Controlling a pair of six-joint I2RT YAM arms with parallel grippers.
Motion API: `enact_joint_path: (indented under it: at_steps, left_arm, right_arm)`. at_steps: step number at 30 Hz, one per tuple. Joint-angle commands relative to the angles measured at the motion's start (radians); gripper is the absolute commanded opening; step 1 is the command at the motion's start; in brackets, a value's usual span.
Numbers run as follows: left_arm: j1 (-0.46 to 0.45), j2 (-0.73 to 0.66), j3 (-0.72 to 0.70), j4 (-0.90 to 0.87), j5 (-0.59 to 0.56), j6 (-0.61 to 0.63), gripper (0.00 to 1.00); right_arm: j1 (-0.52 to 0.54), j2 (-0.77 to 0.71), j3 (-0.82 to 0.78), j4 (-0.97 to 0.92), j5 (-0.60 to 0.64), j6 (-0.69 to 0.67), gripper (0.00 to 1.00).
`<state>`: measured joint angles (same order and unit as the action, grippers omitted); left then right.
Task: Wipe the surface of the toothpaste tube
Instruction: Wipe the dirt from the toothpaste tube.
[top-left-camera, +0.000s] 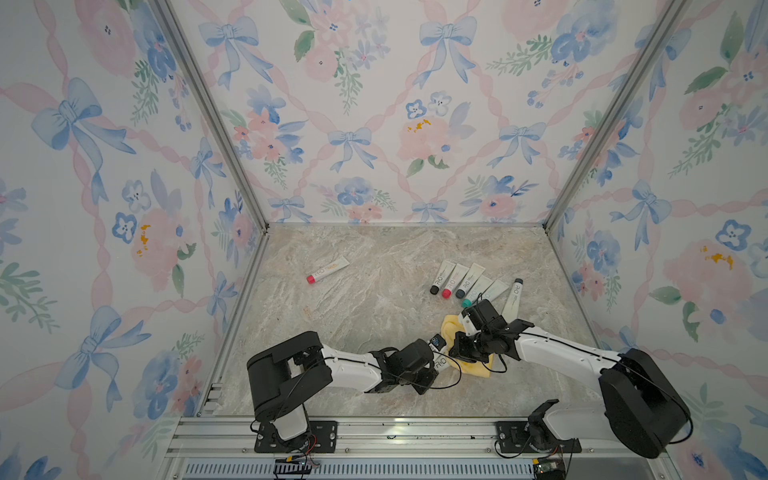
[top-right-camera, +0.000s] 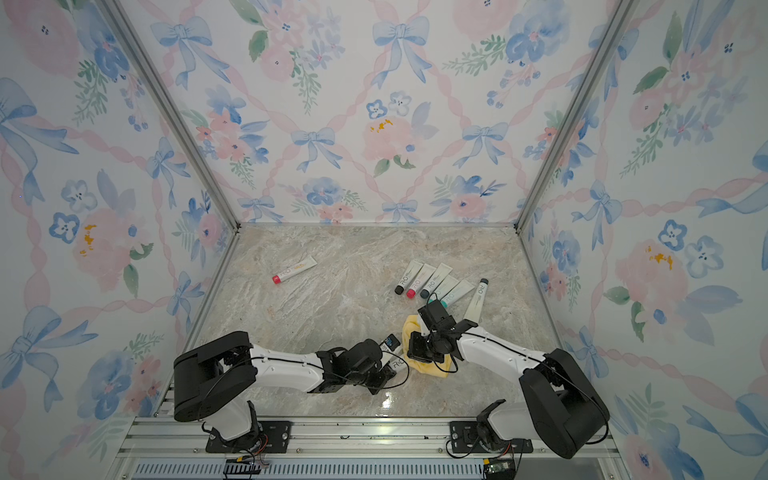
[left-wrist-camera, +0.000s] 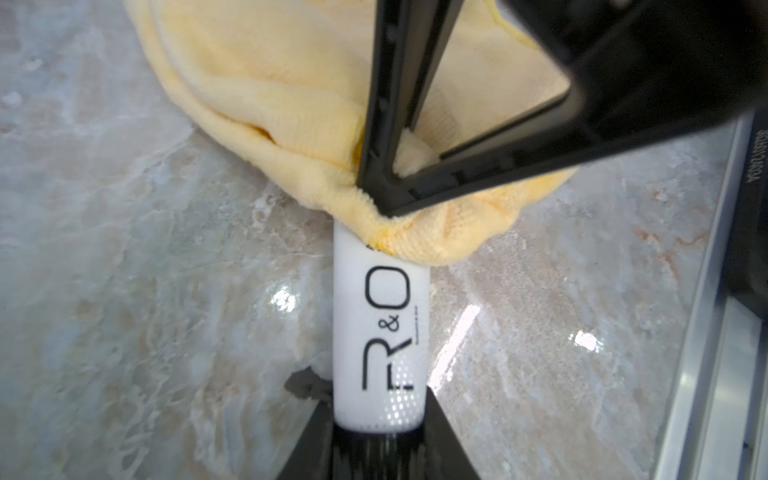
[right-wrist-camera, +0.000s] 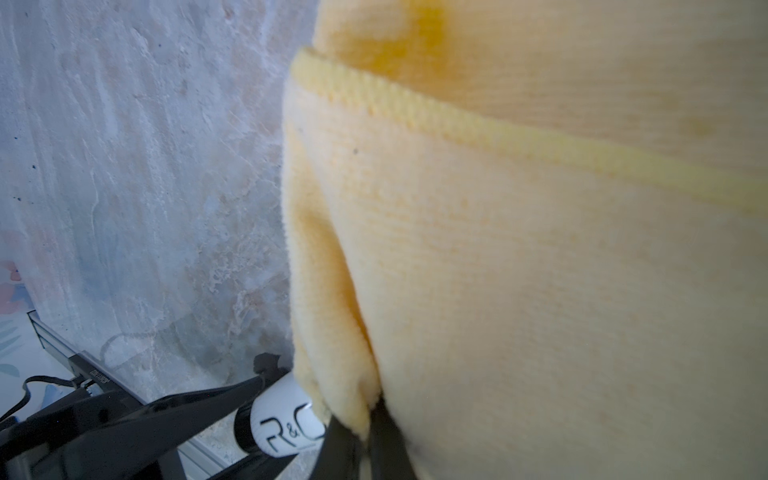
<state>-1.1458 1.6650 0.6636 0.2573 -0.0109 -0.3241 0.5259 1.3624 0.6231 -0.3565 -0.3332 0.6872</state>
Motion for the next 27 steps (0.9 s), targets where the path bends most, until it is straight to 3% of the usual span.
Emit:
enact_joint_path:
  at_steps: [1,9,22,27]
  left_arm:
    - [-0.003,0.025,-0.039,-0.130,0.003,-0.008,0.30]
    - [-0.003,0.019,-0.049,-0.128,-0.003,-0.012,0.30]
    - [-0.003,0.044,-0.022,-0.128,0.009,-0.006,0.30]
    - [-0.004,0.044,-0.017,-0.129,0.012,-0.003,0.30]
  right_arm:
    - [-0.098,0.062,-0.031,-0.121,0.093,-0.085,0.07]
    - [-0.131,0.107,0.012,-0.141,0.140,-0.136,0.07]
    - [0.123,-0.034,-0.030,-0.097,-0.007,0.077,0.08]
    - [0.065,-0.010,-0.039,-0.113,0.043,0.029,0.07]
